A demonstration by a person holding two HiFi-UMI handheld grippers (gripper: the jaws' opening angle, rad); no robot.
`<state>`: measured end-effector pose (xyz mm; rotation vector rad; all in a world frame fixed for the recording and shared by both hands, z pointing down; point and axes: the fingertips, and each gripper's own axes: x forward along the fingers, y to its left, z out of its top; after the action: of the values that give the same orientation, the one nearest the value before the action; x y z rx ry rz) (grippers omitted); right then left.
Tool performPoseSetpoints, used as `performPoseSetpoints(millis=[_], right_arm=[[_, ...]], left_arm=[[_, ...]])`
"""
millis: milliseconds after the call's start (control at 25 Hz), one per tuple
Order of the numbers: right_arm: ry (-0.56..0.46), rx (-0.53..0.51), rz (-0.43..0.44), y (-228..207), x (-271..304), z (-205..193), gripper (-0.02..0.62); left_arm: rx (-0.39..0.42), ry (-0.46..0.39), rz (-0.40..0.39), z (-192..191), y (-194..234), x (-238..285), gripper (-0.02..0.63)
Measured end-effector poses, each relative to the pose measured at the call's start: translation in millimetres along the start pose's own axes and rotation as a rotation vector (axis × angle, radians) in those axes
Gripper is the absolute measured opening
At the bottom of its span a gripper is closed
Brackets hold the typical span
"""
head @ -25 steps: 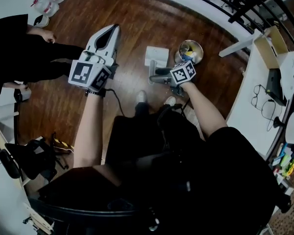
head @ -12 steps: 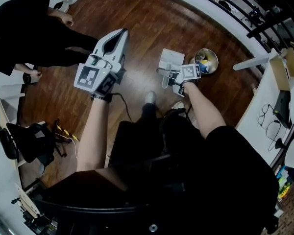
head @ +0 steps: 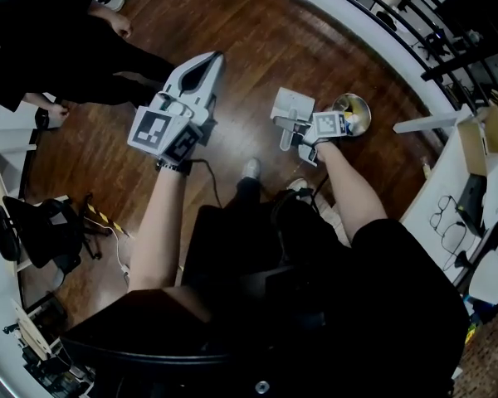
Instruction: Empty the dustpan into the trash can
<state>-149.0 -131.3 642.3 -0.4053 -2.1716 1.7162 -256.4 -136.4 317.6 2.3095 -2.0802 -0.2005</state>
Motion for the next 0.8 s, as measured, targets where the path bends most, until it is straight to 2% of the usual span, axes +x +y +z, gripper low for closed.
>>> performPoseSetpoints(millis=[160,200,280,320,440,800], right_arm=[[0.034,-0.134,-0.084,-8,-7,26,0.012],[0.035,-0.134,-0.078,-6,-6,30,0.012],[0.032,-0.053,-0.058,0,-3,33,0.014],[0.040,-0.047,-0.059,1,-2,34,0.014],[0.093,-0.148,-0.091,-3,-2,39,0.012],[0.078,-0.179,-0.099,14,0,53,0.017]], left_arm=[[-0.025,0.002,0.007,-4,16,-3,0.003],[-0.032,0.003,0.010,-5,20,-4,0.003],[-0.052,0.002,0.012,-7,29,-4,0.003],[-0.060,0.001,0.012,-8,33,-4,0.003],[-0.081,-0.002,0.008,-12,42,-1,0.003],[-0.128,0.006,-0.041,-24,55,19,0.003]])
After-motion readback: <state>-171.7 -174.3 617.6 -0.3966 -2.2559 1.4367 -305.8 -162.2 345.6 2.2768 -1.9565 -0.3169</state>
